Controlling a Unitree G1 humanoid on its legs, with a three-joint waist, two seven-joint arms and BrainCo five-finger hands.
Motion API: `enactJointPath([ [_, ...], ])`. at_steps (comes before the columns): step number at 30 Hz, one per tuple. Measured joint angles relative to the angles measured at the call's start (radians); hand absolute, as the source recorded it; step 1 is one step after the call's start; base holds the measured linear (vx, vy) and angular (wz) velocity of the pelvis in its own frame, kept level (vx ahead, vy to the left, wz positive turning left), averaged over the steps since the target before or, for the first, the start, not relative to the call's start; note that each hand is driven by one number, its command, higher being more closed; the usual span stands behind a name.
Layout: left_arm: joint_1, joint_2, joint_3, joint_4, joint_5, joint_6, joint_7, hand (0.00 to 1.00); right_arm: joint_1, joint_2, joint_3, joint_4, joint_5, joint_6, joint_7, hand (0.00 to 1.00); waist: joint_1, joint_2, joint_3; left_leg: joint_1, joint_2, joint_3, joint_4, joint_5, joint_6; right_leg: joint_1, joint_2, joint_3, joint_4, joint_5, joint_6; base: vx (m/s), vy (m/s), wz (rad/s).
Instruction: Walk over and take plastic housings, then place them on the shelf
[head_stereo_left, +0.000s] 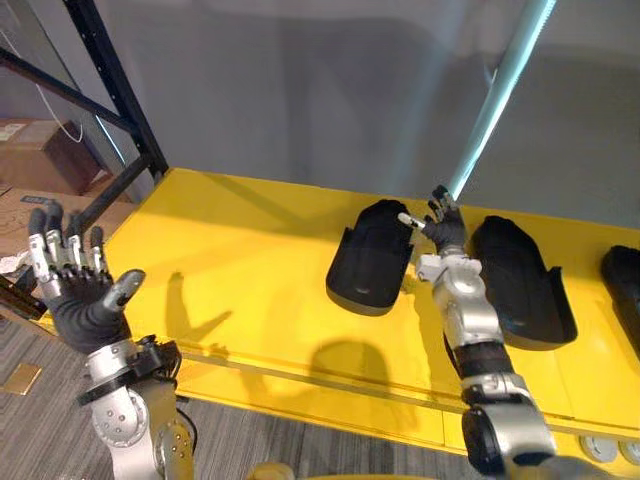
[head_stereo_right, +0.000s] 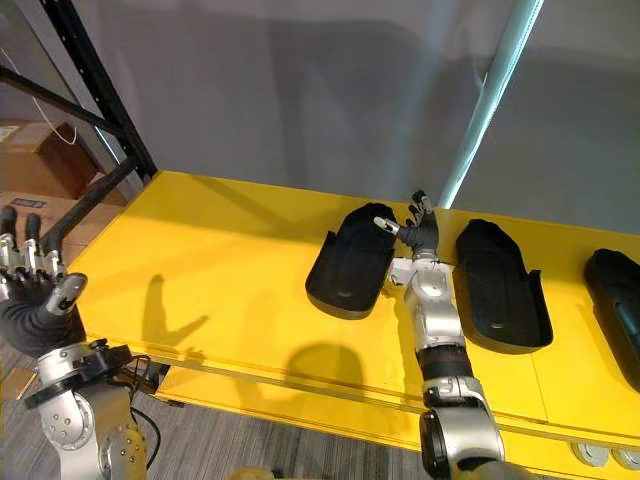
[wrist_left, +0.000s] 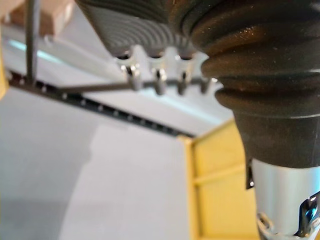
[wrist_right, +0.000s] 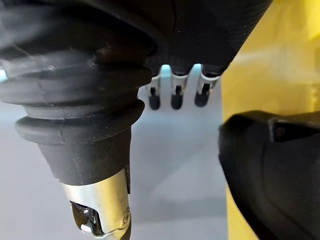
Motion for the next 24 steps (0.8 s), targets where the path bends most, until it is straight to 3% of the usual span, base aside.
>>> enactJointPath([
  [7, -0.017, 0.001, -0.053, -0.014, 0.003, 0.009, -0.035, 0.0, -0.052, -0.031, -0.004, 0.127, 0.003, 0.057, 0.001, 0.0, 0.004, 0.008, 0.022, 0.0, 0.0, 0.0, 0.004, 0.004, 0.0, 0.001, 0.0, 0.0, 0.001, -0.001, -0.002, -0.02, 0.005, 0.0],
  [17, -0.024, 0.01, -0.078, -0.022, 0.003, 0.017, -0.026, 0.0, -0.135, -0.064, -0.042, 0.295, 0.011, 0.078, 0.004, 0.0, 0.018, 0.011, 0.051, -0.005, -0.002, -0.001, 0.018, 0.004, 0.0, 0.002, -0.004, -0.002, 0.004, -0.004, -0.003, -0.01, 0.002, 0.0],
  [24, -0.023, 0.021, -0.083, -0.04, 0.002, 0.022, -0.027, 0.0, -0.181, -0.088, -0.041, 0.365, 0.024, 0.069, 0.089, 0.0, 0.023, 0.012, 0.064, -0.022, -0.016, -0.026, 0.022, 0.01, 0.005, 0.001, -0.017, -0.028, 0.004, -0.006, -0.001, 0.0, 0.02, 0.1],
])
